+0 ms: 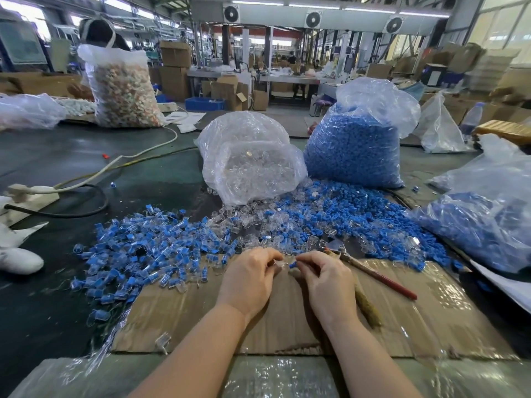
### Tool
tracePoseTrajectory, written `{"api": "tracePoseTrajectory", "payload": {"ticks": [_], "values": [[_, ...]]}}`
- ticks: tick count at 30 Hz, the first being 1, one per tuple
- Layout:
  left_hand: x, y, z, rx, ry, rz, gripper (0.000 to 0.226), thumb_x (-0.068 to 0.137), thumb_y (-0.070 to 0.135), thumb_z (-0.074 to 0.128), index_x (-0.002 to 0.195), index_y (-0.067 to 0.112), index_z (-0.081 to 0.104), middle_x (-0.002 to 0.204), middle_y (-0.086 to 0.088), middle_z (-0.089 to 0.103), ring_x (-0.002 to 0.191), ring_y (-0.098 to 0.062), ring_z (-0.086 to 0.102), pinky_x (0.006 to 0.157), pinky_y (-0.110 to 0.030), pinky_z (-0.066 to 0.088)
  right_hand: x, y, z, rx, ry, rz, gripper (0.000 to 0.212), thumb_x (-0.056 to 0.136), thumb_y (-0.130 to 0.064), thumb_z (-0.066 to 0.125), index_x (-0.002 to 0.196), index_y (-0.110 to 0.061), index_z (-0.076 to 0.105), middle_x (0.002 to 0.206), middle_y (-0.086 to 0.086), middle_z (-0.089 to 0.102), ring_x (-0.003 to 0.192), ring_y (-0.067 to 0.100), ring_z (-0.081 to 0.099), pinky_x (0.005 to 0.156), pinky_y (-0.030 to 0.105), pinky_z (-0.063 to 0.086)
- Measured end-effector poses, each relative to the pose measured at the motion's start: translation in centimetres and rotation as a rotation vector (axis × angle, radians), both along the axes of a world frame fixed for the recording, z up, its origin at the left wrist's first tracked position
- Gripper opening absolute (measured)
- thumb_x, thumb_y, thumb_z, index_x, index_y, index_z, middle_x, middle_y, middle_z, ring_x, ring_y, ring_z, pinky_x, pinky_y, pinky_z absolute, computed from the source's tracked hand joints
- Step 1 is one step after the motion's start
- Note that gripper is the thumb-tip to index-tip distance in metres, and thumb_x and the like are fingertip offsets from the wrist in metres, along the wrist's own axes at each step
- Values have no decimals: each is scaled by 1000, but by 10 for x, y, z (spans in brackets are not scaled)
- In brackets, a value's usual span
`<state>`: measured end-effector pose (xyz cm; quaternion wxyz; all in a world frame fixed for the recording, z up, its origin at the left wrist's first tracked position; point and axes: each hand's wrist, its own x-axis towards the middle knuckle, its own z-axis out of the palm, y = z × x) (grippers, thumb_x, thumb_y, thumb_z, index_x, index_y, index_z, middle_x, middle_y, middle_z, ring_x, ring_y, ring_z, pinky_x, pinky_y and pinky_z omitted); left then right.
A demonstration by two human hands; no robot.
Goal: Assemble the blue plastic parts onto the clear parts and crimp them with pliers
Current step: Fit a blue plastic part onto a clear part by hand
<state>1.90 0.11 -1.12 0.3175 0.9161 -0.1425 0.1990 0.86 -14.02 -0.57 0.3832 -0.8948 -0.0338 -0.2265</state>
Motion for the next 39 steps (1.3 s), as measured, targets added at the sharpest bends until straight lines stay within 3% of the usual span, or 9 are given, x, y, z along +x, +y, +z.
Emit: {"api": "tracePoseTrajectory", "payload": {"ticks": [3,6,10,13,17,24,31,35,39], "values": [[0,3,2,-136,86,22,19,86,13,63,102,24,65,87,12,63,81,-1,57,72,-3,40,-1,1,1,87,5,19,6,85,-14,67,83,-19,70,72,-15,62,73,6,58,69,15,43],[2,6,3,-268,181,33,17,86,13,64,88,30,63,83,14,64,81,-1,59,71,-3,42,-2,1,1,120,4,50,5,84,-18,68,79,-18,67,69,-13,63,70,6,59,68,20,45],[4,7,6,-278,227,20,13,87,18,63,84,30,62,81,14,64,80,-1,59,71,-7,41,-3,2,1,74,-11,91,9,85,-22,67,78,-16,65,68,-14,60,68,2,55,65,16,42],[3,7,7,-305,255,-12,11,87,18,63,84,28,62,82,11,67,82,-3,62,78,-16,47,-2,3,0,33,2,112,12,87,-24,65,79,-15,63,71,-9,62,70,10,57,68,28,46],[1,6,7,-343,300,-39,17,87,16,62,81,31,60,77,12,69,74,5,63,75,-13,49,-4,4,-1,-92,-23,104,14,89,-25,61,80,-15,60,77,-3,65,77,18,58,71,35,45],[0,7,8,-308,330,-86,11,85,16,65,84,26,65,80,10,69,78,-2,64,80,-21,51,-5,7,-3,-240,-38,97,18,89,-32,59,80,-17,59,79,-1,65,78,19,57,69,30,39],[1,8,9,-345,327,-77,20,88,14,61,80,33,58,78,10,68,77,-3,65,79,-21,52,-7,7,1,-169,-63,122,14,86,-27,64,82,-14,65,78,-2,66,77,18,58,70,33,46],[0,8,9,-389,328,-96,21,90,11,57,85,31,58,76,9,68,73,-1,66,81,-25,53,-6,7,0,-169,-92,117,6,85,-19,65,88,-14,66,84,-4,66,81,16,59,73,24,43],[-1,8,11,-364,315,-121,24,90,11,57,87,34,57,79,8,68,76,-2,65,82,-26,53,-5,7,0,-178,-83,142,15,85,-16,66,99,-15,68,94,-5,65,90,14,59,78,17,38]]}}
